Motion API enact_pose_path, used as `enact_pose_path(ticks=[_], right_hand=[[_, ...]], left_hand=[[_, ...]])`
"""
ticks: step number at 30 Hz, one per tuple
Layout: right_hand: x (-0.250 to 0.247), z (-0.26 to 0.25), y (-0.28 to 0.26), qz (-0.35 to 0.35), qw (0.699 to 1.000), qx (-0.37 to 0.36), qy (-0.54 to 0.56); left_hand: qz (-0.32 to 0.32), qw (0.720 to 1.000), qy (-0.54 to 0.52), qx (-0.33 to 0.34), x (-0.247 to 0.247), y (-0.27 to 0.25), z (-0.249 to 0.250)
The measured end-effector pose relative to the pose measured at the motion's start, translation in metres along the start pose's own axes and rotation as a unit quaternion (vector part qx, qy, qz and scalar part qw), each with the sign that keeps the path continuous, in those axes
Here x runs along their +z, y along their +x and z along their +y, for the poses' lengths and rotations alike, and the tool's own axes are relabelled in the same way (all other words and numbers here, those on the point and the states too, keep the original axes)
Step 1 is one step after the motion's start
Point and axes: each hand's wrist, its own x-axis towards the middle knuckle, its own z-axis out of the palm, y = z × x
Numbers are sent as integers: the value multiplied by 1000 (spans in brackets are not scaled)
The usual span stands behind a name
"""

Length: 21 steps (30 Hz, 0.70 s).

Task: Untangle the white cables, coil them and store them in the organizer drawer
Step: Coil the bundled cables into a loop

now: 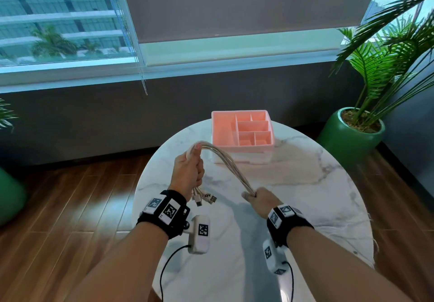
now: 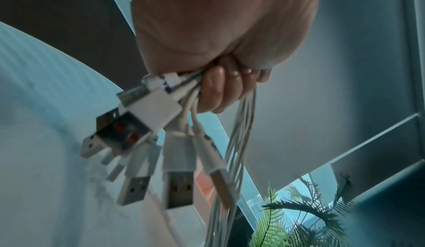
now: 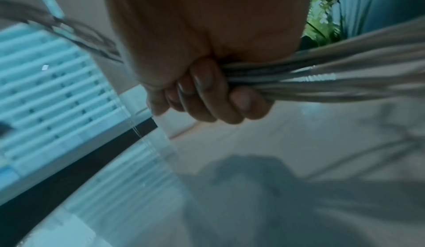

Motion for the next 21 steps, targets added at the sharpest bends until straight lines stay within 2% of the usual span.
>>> enact_pose_path(ticks=[4, 6, 9, 12, 14, 17, 19, 21], right_hand=[[10, -23, 0, -70, 996, 44, 31], [18, -36, -3, -101, 993, 53, 34], [27, -58, -12, -125, 989, 43, -68], [29, -68, -17, -109, 980, 1, -168], [26, -66, -19, -79, 981, -53, -169], [17, -61, -24, -71, 982, -141, -102], [16, -60, -26, -76, 976, -178, -100], [19, -60, -29, -76, 970, -195, -123]], left_hand=[[4, 999, 32, -2, 14, -2, -5], [-7, 996, 87, 26, 22, -4, -7], [-39, 980, 181, 78, 25, -5, -18], [-70, 961, 244, 115, 23, -7, -29], [-78, 954, 262, 124, 19, -9, -34], [-69, 972, 199, 99, 15, -10, -42], [-66, 979, 168, 94, 13, -6, -47], [-68, 973, 197, 101, 15, -6, -45]])
